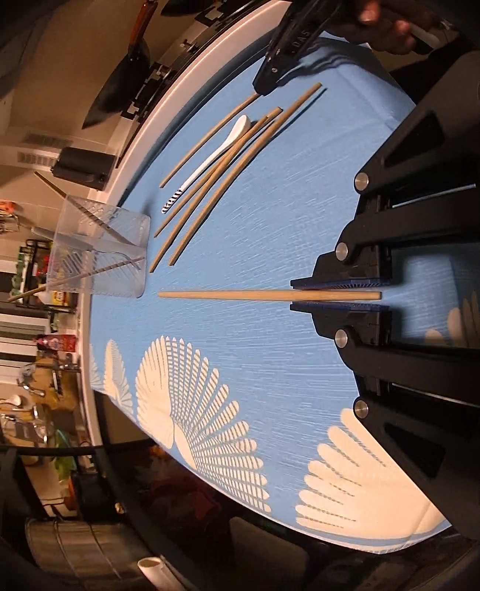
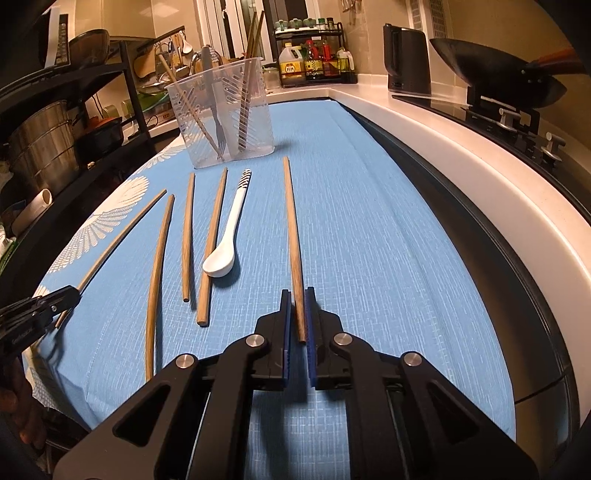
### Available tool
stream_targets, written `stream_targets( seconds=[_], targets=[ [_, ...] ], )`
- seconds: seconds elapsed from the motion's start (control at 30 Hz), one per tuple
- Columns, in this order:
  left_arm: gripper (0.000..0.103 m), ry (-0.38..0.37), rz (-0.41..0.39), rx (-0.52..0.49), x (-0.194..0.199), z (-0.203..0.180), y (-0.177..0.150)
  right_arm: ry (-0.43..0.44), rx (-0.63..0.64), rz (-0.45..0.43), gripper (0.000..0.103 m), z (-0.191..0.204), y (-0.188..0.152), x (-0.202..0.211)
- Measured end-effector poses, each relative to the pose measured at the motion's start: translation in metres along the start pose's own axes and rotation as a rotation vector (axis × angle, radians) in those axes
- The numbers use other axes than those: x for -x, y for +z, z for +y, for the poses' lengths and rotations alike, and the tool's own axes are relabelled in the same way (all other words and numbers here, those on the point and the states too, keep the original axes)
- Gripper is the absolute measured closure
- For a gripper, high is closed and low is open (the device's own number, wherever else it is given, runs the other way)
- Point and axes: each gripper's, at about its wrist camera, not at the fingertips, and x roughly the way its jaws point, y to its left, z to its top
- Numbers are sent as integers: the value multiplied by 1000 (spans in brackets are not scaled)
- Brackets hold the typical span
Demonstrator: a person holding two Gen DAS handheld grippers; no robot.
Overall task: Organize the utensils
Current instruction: 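Close the right tool on a wooden chopstick while the left tool closes on another, then lift both held chopsticks and carry them above the clear container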
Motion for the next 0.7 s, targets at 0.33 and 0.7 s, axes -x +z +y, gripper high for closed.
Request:
stream_targets(
  seconds=[0.33, 0.7],
  targets=[
    [96, 19, -106, -16, 3, -6, -13, -18, 28, -62, 93, 4, -6, 1],
    [96, 42, -149, -48, 4, -10, -20, -58, 68, -128, 94, 11, -13, 1]
  ],
)
